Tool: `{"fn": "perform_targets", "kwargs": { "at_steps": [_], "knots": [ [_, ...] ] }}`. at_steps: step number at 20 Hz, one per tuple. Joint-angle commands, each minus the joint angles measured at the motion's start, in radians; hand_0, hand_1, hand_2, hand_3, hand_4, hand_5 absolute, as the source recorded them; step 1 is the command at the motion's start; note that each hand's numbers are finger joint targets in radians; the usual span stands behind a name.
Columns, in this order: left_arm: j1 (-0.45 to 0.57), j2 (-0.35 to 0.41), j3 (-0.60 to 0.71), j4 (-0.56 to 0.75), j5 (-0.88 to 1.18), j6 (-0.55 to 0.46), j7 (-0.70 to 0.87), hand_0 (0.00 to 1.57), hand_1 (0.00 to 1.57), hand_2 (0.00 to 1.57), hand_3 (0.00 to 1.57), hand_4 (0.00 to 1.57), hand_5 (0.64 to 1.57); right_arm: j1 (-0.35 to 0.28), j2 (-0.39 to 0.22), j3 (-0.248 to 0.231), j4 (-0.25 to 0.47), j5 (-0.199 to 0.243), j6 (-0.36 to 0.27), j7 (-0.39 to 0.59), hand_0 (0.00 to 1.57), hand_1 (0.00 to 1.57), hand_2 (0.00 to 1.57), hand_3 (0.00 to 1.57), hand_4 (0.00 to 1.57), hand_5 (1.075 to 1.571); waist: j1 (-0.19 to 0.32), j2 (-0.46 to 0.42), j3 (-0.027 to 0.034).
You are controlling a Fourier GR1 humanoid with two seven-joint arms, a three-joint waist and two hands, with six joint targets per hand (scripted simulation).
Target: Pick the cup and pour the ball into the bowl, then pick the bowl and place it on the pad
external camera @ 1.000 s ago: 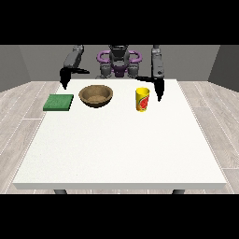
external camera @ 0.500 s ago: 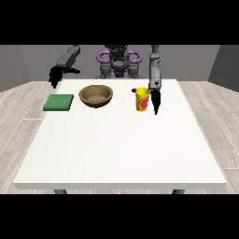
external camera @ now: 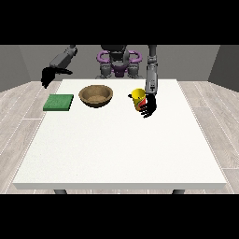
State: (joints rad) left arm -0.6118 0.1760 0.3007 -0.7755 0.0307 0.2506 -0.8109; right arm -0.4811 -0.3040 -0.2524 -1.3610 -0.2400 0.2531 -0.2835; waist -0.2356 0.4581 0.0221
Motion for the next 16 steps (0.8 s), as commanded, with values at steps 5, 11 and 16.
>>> {"fn": "perform_targets", "kwargs": {
  "at_steps": [5,11,16],
  "knots": [
    [0.025,0.03,-0.028,0.012,-0.131,0.239,0.052,1.32,1.32,1.57,1.57,1.08,1.54,-0.021,-0.025,-0.022,0.028,-0.013,0.01,-0.001,0.0,0.0,0.0,0.4,0.0,1.57,-0.027,0.03,-0.0212],
    [0.051,0.074,-0.192,-0.027,-0.371,0.411,0.304,1.35,1.35,1.57,1.57,1.04,1.527,0.013,-0.017,-0.007,0.183,-0.007,0.039,0.035,0.0,0.0,0.05,0.37,0.0,1.57,-0.006,-0.219,-0.0165],
    [0.006,0.054,-0.343,0.032,-0.639,0.581,0.504,1.35,1.35,1.57,1.57,0.99,1.554,0.009,-0.015,0.004,0.263,0.006,0.06,0.028,0.0,0.0,0.29,0.31,0.3,1.567,-0.022,-0.28,-0.0162]
  ]
}}
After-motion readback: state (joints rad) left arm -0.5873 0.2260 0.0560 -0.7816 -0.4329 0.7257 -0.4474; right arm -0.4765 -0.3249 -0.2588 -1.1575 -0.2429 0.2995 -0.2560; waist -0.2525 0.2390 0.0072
